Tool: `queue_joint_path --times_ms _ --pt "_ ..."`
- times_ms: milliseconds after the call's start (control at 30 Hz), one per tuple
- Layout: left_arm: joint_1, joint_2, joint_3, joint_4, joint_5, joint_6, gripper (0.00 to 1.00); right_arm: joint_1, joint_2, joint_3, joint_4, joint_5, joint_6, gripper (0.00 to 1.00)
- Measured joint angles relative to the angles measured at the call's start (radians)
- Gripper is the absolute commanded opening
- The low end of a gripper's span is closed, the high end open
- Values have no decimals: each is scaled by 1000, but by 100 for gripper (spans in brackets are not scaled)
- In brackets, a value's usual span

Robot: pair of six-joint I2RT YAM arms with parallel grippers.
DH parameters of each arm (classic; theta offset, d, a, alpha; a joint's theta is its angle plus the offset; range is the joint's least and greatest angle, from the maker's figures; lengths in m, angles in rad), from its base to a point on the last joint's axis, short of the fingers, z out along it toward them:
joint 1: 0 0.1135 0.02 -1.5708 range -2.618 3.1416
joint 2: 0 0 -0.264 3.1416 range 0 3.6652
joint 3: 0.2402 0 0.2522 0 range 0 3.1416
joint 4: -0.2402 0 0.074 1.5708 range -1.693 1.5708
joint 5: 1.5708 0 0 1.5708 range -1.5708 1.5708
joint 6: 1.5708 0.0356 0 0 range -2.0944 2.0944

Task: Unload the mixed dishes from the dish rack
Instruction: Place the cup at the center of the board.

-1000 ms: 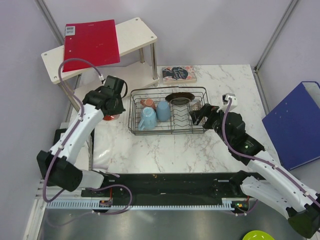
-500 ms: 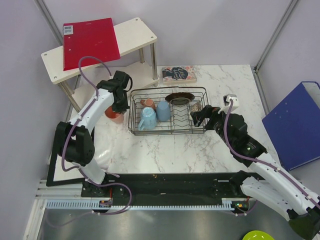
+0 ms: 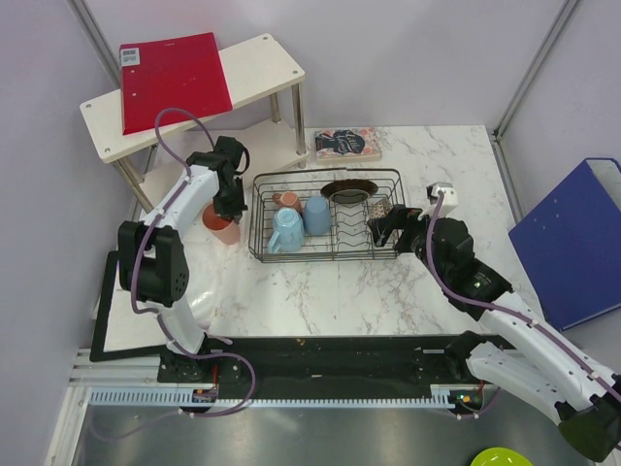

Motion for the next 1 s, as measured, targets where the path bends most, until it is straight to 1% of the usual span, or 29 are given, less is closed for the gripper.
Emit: queue_joint_path --times_ms 167,233,267,367,500,867,1000 --pt "0 5 -8 1 8 8 15 0 13 0 0 -1 0 98" --pt "0 1 -14 8 8 11 20 0 15 0 0 -1 0 98" --pt "0 -5 -20 10 8 13 24 0 16 0 1 -1 0 98" --pt "0 -20 -45 11 1 18 28 0 23 0 3 -5 1 98" --pt "2 -33 -76 6 -2 20 40 0 34 -6 14 -12 1 98" --pt "6 -97 -95 -1 -2 20 44 0 36 -21 21 -20 5 98" --pt "5 -142 -77 -15 -3 20 43 0 36 -23 24 -25 6 98"
